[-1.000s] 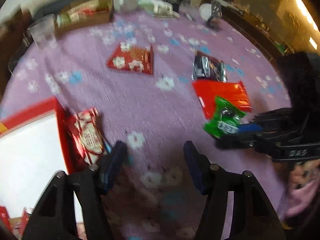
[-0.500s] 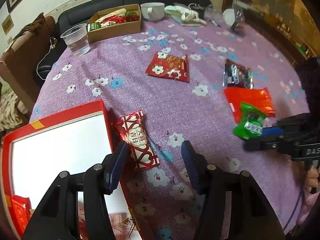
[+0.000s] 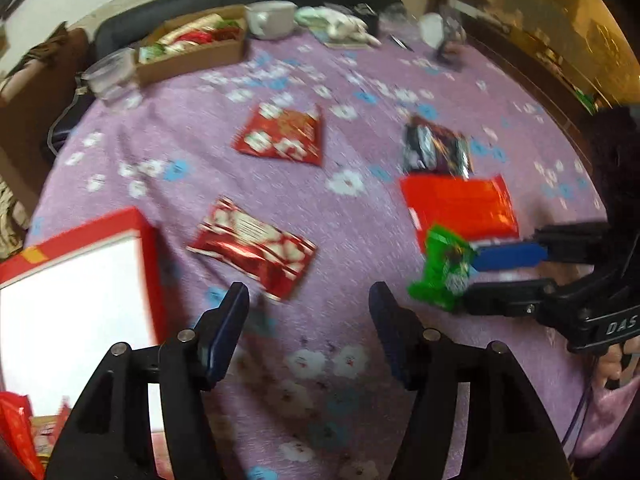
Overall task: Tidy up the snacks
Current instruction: 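Grasp the red-and-white packet with left gripper while right holds the green packet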
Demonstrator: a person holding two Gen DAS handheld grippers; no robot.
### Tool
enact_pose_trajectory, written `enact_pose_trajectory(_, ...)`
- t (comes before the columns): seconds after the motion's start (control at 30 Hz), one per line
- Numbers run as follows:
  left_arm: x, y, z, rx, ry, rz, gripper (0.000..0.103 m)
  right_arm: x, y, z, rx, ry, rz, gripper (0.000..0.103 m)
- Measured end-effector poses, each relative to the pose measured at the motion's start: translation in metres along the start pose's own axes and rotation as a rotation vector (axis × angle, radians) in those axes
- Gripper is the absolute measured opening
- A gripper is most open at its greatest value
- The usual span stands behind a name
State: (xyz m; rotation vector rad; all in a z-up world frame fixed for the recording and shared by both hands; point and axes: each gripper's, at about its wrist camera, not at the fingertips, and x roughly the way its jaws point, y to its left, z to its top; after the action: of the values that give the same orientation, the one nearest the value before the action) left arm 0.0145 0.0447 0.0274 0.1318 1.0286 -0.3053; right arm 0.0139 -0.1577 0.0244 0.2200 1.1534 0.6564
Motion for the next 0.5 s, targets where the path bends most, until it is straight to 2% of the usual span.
enact_pose_trajectory(0.13, -0.001, 0.02, 0.014, -0.132, 0.01, 0.012, 0.062, 0.0, 0.0, 0.0, 0.002, -0.015, -0.012, 0.053)
enact_pose_trajectory(0.33, 0.024, 0.025, 0.02, -0.306, 0.08, 0.034, 0.062, 0.006, 0.016, -0.002, -0.075, -0.055, -0.108, 0.05)
enact_pose_trajectory(0.37, 0.024, 0.022, 0.021, -0.309, 0.064, 0.05, 0.062, 0.007, 0.019, -0.002, -0.091, -0.06, -0.125, 0.049)
enact_pose_trajectory(0.43, 0.028, 0.017, 0.025, -0.309, 0.06, 0.061, 0.062, 0.01, 0.023, -0.003, -0.12, -0.073, -0.172, 0.037)
enact_pose_trajectory(0.47, 0.027, 0.015, 0.026, -0.305, 0.054, 0.064, 0.06, 0.011, 0.024, -0.003, -0.128, -0.078, -0.186, 0.036)
enact_pose_trajectory(0.5, 0.03, 0.012, 0.029, -0.292, 0.05, 0.068, 0.052, 0.011, 0.025, -0.004, -0.132, -0.081, -0.194, 0.035)
